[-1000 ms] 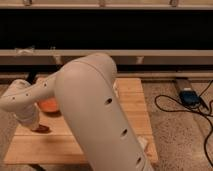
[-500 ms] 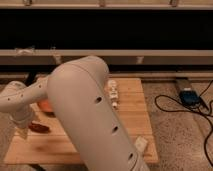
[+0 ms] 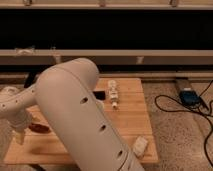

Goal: Place the pepper on the white sponge

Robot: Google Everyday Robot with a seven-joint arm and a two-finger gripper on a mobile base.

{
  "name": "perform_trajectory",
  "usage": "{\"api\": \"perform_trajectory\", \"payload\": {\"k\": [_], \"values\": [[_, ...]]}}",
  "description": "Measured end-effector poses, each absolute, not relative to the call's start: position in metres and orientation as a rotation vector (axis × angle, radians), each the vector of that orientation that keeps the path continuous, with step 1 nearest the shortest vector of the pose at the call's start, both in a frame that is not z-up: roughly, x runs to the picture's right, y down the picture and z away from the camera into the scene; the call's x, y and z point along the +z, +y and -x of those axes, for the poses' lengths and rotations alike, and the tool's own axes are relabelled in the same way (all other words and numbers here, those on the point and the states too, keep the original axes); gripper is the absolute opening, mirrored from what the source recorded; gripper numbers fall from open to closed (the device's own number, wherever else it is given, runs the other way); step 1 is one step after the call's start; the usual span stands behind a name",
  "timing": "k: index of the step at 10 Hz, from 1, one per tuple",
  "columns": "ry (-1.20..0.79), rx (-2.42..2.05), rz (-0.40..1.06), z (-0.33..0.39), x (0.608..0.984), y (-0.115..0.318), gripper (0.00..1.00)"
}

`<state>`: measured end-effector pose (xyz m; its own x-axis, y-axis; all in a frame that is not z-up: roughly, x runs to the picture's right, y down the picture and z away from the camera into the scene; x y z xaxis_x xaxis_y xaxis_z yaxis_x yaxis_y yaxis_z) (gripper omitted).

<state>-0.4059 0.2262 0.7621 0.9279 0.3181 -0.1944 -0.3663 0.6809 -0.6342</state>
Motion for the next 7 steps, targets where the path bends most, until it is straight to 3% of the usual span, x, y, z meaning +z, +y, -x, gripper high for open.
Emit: {"api": "perform_trajectory", "payload": {"k": [7], "values": [[0.172, 0.453, 0.758, 0.406, 0.799, 0.229, 0.80]]}}
